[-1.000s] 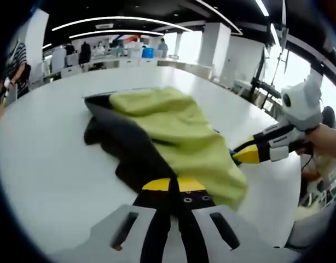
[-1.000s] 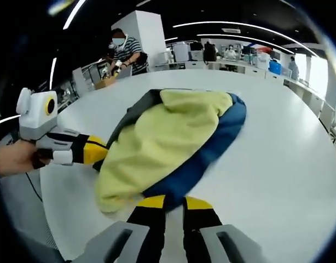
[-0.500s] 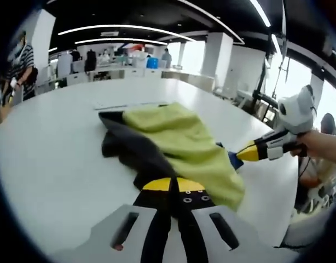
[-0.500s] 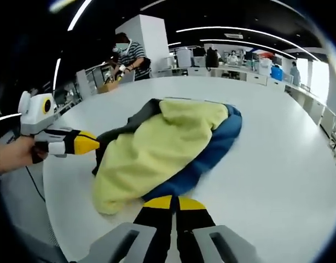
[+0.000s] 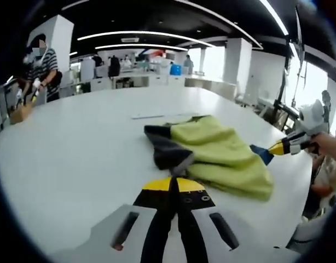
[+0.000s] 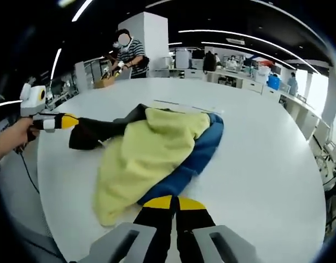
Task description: Fold the garment on the visible template until the final outline fits inside the template.
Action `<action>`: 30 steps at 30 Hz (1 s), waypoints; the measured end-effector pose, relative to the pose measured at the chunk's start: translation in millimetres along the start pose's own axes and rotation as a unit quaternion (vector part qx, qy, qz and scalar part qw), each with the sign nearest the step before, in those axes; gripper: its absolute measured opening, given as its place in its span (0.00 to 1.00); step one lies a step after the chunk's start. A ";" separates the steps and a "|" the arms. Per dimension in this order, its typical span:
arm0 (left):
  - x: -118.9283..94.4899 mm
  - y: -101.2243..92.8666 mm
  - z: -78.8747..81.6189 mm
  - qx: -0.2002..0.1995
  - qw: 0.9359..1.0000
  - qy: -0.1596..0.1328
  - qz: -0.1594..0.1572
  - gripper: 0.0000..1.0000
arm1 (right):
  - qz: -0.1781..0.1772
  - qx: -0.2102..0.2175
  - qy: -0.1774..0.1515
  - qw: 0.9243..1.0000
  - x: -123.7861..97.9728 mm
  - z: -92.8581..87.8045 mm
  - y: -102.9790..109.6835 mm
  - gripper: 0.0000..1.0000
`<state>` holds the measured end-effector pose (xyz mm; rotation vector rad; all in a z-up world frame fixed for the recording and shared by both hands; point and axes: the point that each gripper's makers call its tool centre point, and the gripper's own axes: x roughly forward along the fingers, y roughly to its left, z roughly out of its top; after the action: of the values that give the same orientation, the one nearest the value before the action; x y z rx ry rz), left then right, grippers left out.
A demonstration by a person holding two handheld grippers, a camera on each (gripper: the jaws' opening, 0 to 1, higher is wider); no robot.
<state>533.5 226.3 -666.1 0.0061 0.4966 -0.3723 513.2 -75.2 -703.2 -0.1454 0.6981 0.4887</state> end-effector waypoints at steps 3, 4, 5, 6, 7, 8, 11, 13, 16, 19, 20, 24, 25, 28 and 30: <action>-2.9 17.7 -1.5 0.002 1.000 0.005 0.021 0.00 | 0.001 0.007 0.005 1.000 -2.3 -1.3 -3.6 0.00; -3.8 22.2 -1.5 0.002 1.000 0.004 0.029 0.00 | 0.000 0.007 0.007 1.000 -3.0 -1.9 -5.5 0.00; -4.4 27.2 -2.0 0.003 0.999 0.006 0.035 0.00 | 0.000 0.008 0.008 1.000 -3.6 -2.2 -6.7 0.00; -5.3 30.9 -3.0 0.000 0.999 0.009 0.041 0.00 | -0.001 0.009 0.009 1.000 -4.2 -2.4 -7.9 0.00; -5.5 37.0 -3.2 -0.003 0.999 0.008 0.048 0.00 | -0.001 0.013 0.011 1.000 -5.3 -2.4 -9.8 0.00; -5.6 44.4 -4.4 -0.005 0.998 0.011 0.058 0.00 | -0.002 0.018 0.010 1.000 -6.0 -2.1 -11.5 0.00; -6.3 62.3 -7.4 -0.012 0.996 0.018 0.084 0.00 | -0.006 0.032 0.009 0.999 -7.8 -1.6 -18.6 0.00; -5.8 74.5 -10.5 -0.015 0.994 0.025 0.101 0.00 | -0.008 0.035 0.009 0.999 -8.2 -2.5 -21.5 0.00; -4.8 88.7 -15.9 -0.026 0.992 0.034 0.116 0.00 | -0.010 0.036 0.013 0.999 -8.7 -4.7 -22.8 0.00; -4.5 102.8 -22.8 -0.026 0.990 0.046 0.133 0.00 | -0.012 0.040 0.013 0.999 -9.5 -5.6 -25.1 0.00; -4.4 106.5 -24.8 -0.022 0.989 0.051 0.138 0.00 | -0.014 0.041 0.013 0.999 -10.0 -5.9 -26.5 0.00; -4.0 118.7 -31.5 -0.014 0.986 0.072 0.149 0.00 | -0.019 0.042 0.014 0.999 -11.3 -6.4 -31.5 0.00; -3.7 122.4 -32.0 -0.010 0.986 0.074 0.152 0.00 | -0.022 0.042 0.014 0.999 -11.9 -6.4 -34.1 0.00; -4.3 133.3 -33.5 -0.004 0.982 0.080 0.168 0.00 | -0.029 0.044 0.016 0.998 -14.0 -7.2 -40.8 0.00; -3.3 139.1 -34.1 -0.006 0.982 0.082 0.172 0.00 | -0.032 0.048 0.016 0.998 -14.7 -7.3 -44.9 0.00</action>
<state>563.7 360.4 -706.3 0.1113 0.6486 -0.0285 520.7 -122.3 -700.6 -0.0857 0.7439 0.3915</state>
